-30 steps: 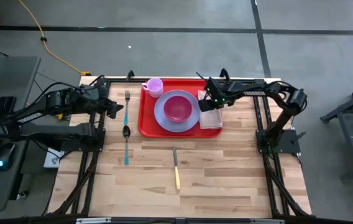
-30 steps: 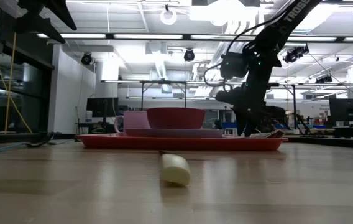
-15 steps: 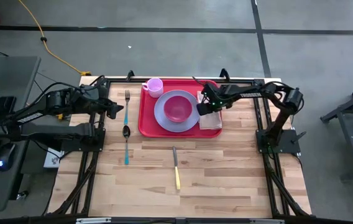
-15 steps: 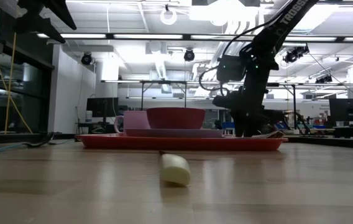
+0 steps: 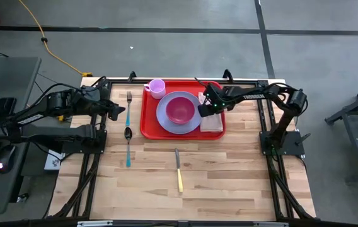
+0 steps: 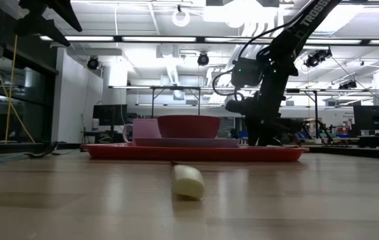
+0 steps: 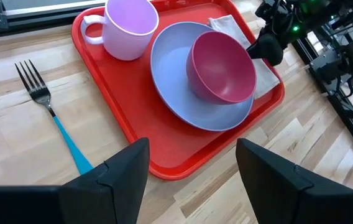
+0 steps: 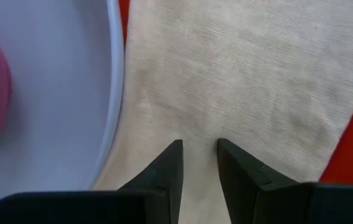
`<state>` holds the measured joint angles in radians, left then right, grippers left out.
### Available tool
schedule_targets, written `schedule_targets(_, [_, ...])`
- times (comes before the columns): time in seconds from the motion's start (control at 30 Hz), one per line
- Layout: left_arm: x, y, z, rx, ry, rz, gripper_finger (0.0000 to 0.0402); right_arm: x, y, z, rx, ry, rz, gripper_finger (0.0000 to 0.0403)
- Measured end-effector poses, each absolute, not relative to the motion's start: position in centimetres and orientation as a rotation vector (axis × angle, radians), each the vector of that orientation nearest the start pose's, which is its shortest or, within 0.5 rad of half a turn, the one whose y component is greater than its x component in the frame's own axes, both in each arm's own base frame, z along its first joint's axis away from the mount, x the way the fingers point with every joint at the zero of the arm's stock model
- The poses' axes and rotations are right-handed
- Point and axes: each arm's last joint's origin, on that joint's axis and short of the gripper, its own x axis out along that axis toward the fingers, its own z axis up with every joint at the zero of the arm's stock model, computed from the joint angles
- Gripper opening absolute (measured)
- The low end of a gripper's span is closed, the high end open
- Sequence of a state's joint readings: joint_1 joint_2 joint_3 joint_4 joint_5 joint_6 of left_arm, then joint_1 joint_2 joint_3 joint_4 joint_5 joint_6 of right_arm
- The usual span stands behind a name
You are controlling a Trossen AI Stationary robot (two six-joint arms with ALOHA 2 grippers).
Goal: Set up tray
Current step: Put the white napkin on the red tray to the left of the white plate, then put the blue fork on the white napkin
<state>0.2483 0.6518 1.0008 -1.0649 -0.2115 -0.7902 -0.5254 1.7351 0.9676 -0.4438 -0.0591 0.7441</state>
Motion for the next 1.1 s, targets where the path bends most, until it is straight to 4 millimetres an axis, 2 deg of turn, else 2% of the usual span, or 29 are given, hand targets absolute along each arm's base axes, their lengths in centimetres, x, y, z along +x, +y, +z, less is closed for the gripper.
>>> schedule_targets(0.33, [8.8, 2.9, 34.1, -0.755, 0.51, 0.701, 0.0271, 27.3, -15.7, 14.9, 1.016, 0.978, -0.822, 0.0078])
schedule_targets(0.7, [8.8, 2.9, 34.1, -0.756, 0.51, 0.7, 0.0271, 26.1, -16.3, 17.2, 0.992, 0.911, -0.842, 0.0078])
schedule_targets(0.9, [8.8, 2.9, 34.1, -0.756, 0.51, 0.7, 0.0271, 25.0, -16.4, 20.0, 0.996, 0.816, -0.797, 0.0078])
schedule_targets(1.1, [8.8, 2.9, 34.1, -0.755, 0.512, 0.701, 0.0271, 24.9, -13.7, 23.6, 0.937, 0.73, -0.655, 0.0078])
